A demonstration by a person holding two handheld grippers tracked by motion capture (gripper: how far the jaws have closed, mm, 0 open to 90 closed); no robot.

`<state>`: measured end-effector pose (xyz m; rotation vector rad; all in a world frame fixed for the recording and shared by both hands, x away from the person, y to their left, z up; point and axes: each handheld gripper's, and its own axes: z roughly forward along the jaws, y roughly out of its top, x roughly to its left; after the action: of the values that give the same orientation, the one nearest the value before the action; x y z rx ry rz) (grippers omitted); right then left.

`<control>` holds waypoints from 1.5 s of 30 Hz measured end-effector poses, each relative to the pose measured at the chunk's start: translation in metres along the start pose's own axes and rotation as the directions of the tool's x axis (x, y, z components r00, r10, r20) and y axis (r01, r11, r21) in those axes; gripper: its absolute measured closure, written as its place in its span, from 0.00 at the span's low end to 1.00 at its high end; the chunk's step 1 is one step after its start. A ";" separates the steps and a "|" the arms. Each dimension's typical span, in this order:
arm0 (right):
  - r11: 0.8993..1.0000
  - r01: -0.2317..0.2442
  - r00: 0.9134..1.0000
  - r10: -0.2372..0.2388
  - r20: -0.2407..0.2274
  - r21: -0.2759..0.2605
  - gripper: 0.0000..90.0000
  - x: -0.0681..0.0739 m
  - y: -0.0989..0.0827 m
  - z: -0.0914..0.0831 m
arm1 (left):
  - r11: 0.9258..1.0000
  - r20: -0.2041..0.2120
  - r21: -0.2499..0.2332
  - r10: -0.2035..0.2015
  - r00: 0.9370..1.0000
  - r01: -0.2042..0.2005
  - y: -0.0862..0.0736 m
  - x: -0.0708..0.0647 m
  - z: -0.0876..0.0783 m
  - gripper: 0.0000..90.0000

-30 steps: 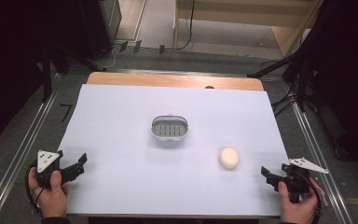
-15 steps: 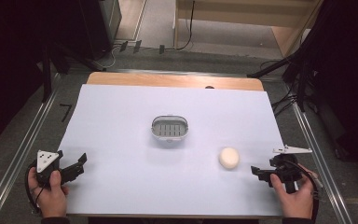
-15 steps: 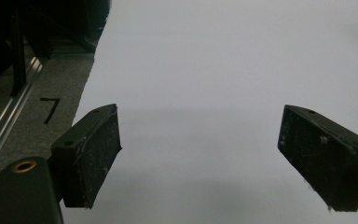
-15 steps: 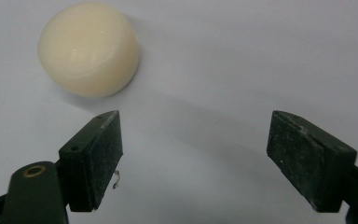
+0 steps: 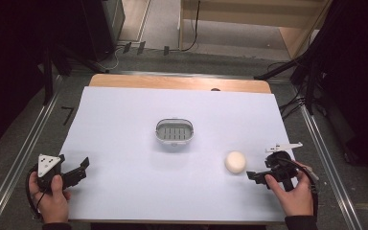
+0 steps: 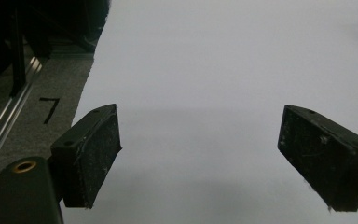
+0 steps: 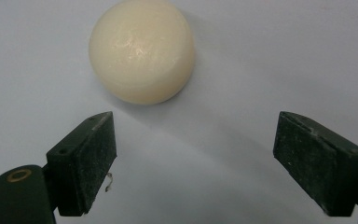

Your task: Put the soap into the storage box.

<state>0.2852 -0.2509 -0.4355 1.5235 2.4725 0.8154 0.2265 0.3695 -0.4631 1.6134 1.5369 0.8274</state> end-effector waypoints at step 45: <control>0.997 0.050 0.999 -0.049 -0.016 0.058 0.19 0.032 0.037 0.052 | 1.000 0.000 0.005 0.004 1.000 -0.004 0.000 0.000 0.000 0.15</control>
<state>0.3182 -0.1905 -0.4558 1.4735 2.5558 0.7551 0.2267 0.3695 -0.4630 1.6206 1.5366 0.8265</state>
